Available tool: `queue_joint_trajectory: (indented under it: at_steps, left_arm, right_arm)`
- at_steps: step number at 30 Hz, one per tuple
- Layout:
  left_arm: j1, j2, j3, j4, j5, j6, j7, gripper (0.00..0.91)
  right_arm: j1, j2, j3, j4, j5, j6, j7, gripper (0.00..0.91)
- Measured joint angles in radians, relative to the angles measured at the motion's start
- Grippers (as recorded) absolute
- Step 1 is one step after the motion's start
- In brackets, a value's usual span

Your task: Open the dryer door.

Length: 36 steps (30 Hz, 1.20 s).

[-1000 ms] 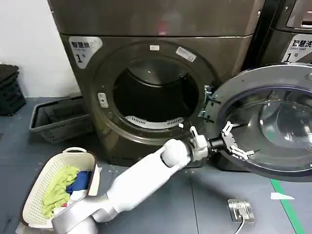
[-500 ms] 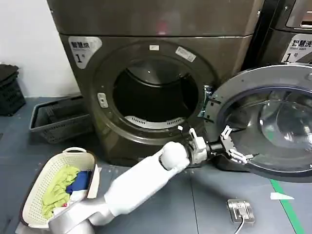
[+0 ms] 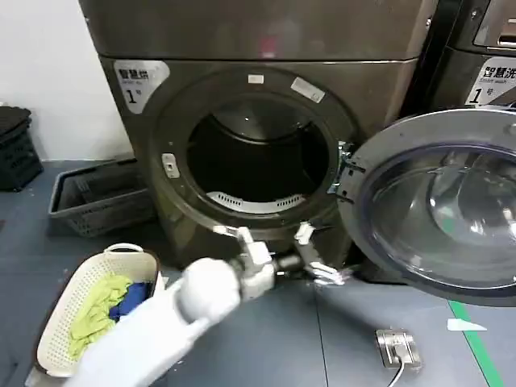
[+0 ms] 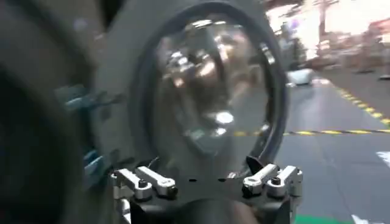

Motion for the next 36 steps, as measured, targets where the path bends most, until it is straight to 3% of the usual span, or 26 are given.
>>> queue_joint_trajectory:
  at_steps: [7, 13, 22, 36]
  left_arm:
    - [0.221, 0.207, -0.304, -0.151, -0.174, 0.144, -0.113, 0.907]
    - [0.368, 0.322, -0.522, -0.215, -0.395, 0.268, -0.323, 0.907]
    - [0.58, 0.381, -0.816, -0.252, -0.772, 0.268, -0.679, 0.907]
    - [0.83, 0.416, -1.06, -0.13, -1.227, 0.267, -1.064, 0.907]
  right_arm:
    - [-0.001, 0.0, -0.028, 0.015, 0.008, -0.014, -0.025, 0.907]
    - [0.004, 0.0, -0.048, 0.011, 0.008, -0.006, -0.041, 0.907]
    - [0.009, 0.0, -0.07, -0.004, 0.01, 0.008, -0.05, 0.907]
    - [0.004, 0.0, -0.085, -0.058, 0.029, 0.022, -0.056, 0.907]
